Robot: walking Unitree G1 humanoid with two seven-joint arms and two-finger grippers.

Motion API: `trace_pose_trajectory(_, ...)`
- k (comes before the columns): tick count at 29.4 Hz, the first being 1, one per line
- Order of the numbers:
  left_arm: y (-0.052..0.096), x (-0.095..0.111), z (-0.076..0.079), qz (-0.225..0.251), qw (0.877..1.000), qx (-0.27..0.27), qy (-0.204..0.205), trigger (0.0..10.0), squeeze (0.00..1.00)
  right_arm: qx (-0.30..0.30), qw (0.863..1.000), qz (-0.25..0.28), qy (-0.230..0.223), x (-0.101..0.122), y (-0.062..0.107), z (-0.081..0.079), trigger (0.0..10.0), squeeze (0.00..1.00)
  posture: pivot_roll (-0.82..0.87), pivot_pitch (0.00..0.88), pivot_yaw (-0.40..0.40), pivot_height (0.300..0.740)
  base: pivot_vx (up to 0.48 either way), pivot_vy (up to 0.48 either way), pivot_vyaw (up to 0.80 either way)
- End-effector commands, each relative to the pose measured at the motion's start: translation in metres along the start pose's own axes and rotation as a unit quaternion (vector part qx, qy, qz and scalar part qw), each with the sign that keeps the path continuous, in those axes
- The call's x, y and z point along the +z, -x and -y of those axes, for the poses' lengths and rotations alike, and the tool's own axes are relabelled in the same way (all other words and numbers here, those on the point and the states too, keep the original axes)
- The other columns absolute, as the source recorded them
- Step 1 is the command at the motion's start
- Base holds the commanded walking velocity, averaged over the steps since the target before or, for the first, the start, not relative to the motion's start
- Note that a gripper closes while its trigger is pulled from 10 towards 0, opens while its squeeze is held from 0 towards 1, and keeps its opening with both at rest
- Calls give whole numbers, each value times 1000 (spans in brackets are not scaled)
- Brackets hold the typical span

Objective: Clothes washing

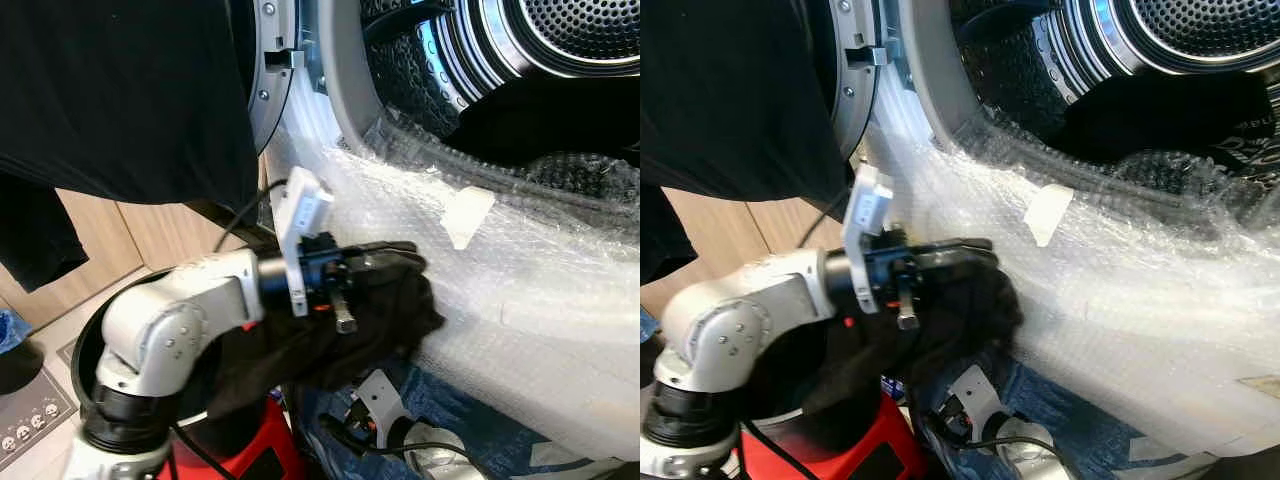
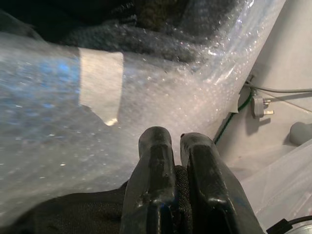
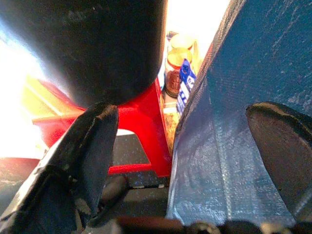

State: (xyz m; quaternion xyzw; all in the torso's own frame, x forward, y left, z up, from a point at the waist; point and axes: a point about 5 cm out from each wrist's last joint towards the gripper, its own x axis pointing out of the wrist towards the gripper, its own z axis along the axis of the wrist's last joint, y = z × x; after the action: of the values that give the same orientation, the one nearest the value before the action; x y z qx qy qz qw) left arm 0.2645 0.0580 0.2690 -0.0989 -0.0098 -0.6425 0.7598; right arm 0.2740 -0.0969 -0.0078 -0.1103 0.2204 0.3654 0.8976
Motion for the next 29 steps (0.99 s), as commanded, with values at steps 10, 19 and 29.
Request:
trace_pose_trajectory(10,23,-13,13,5,1000,18,13,0,0,-8,1000,-22,-4,-12,5,0,10000,0,180,98,16,740,0,0,0)
trace_pose_trajectory(19,54,-47,7,-46,996,71,33,0,0,-47,998,-43,-5,-20,13,12,10000,0,175,114,10,740,0,0,0)
trace_pose_trajectory(29,93,-46,-7,-89,986,137,-13,0,0,-32,998,-48,10,-36,36,27,10000,0,170,130,0,740,0,0,0)
